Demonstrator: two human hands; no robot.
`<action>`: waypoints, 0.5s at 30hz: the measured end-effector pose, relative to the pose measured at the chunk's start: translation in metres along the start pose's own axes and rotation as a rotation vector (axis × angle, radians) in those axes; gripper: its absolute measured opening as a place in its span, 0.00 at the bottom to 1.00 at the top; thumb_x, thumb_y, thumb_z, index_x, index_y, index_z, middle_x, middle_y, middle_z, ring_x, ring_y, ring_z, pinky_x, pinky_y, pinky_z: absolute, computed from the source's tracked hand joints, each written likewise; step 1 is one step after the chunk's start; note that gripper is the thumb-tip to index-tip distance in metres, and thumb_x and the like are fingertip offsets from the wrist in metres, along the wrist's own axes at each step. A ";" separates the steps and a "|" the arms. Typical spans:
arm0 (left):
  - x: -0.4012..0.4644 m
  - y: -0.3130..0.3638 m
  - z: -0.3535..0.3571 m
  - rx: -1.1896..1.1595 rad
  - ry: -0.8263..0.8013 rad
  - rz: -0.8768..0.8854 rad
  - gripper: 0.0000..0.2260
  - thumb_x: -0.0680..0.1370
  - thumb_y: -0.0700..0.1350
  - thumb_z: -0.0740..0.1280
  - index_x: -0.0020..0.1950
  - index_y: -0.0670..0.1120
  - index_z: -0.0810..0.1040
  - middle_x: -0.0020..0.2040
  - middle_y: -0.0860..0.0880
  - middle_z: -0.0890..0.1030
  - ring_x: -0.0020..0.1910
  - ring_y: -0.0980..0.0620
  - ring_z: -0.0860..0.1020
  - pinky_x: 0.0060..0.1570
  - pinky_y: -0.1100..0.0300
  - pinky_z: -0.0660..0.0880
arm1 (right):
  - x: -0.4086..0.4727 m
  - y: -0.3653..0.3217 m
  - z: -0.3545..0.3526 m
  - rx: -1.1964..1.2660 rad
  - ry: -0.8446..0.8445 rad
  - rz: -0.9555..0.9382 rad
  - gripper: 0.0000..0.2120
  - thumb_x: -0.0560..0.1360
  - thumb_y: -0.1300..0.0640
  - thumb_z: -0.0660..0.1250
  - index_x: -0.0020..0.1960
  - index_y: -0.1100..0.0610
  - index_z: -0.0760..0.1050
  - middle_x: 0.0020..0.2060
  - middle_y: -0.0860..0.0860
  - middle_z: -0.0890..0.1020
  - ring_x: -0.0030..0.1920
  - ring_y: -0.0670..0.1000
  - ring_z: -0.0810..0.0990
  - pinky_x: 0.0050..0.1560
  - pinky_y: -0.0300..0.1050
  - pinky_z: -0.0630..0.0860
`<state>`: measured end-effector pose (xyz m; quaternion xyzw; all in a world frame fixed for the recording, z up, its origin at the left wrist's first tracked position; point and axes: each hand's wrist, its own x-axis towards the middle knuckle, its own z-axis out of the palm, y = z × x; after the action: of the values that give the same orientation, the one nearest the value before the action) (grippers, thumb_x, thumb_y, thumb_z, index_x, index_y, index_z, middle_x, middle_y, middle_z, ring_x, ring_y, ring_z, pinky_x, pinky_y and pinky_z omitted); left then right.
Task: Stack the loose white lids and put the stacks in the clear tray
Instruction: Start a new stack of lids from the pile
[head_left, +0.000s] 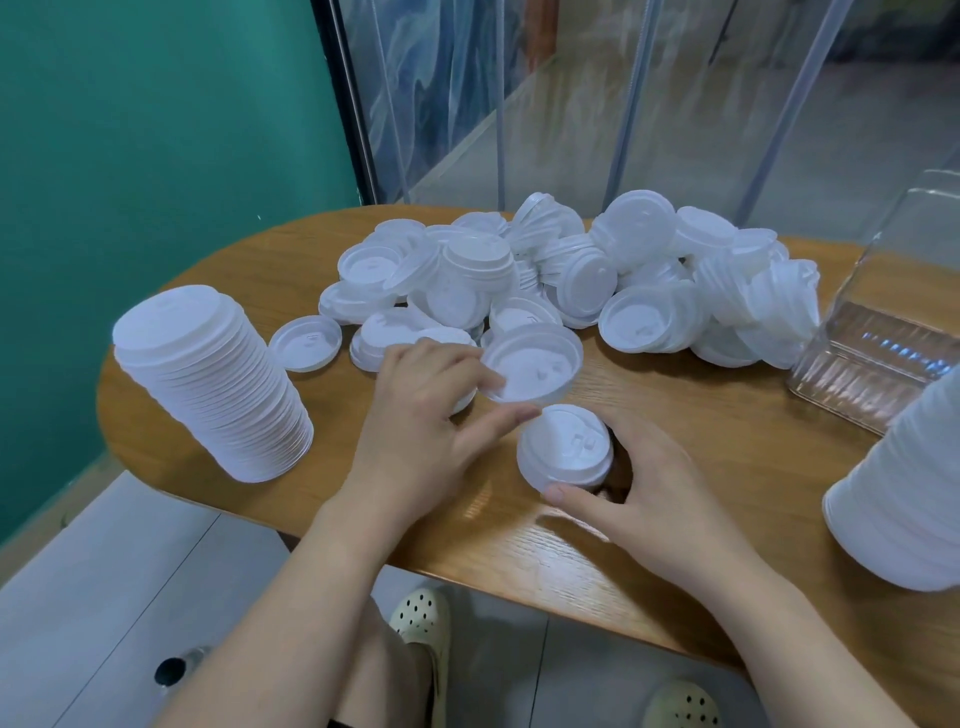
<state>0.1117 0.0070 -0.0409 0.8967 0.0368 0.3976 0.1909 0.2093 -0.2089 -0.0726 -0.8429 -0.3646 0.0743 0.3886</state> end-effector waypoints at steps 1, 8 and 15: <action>0.000 0.002 0.001 -0.020 -0.029 0.022 0.20 0.77 0.62 0.68 0.45 0.45 0.85 0.47 0.51 0.84 0.50 0.51 0.78 0.56 0.58 0.66 | -0.001 0.000 0.000 0.001 0.004 -0.001 0.34 0.64 0.27 0.72 0.67 0.35 0.71 0.57 0.32 0.77 0.61 0.38 0.74 0.58 0.42 0.72; -0.003 0.020 0.003 -0.120 -0.222 -0.033 0.22 0.86 0.58 0.52 0.41 0.46 0.72 0.36 0.53 0.72 0.39 0.53 0.70 0.42 0.55 0.67 | 0.000 0.000 0.004 -0.012 0.045 -0.014 0.31 0.66 0.29 0.71 0.66 0.38 0.73 0.57 0.34 0.78 0.61 0.39 0.75 0.61 0.47 0.75; -0.008 0.024 0.013 -0.234 -0.247 -0.144 0.33 0.83 0.69 0.43 0.41 0.43 0.70 0.34 0.49 0.73 0.35 0.48 0.73 0.36 0.45 0.70 | 0.000 0.000 0.004 -0.023 0.042 -0.002 0.31 0.66 0.27 0.69 0.64 0.39 0.73 0.54 0.36 0.78 0.57 0.40 0.75 0.59 0.49 0.75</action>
<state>0.1141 -0.0211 -0.0458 0.9055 0.0307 0.2712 0.3250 0.2079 -0.2064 -0.0752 -0.8483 -0.3581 0.0519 0.3865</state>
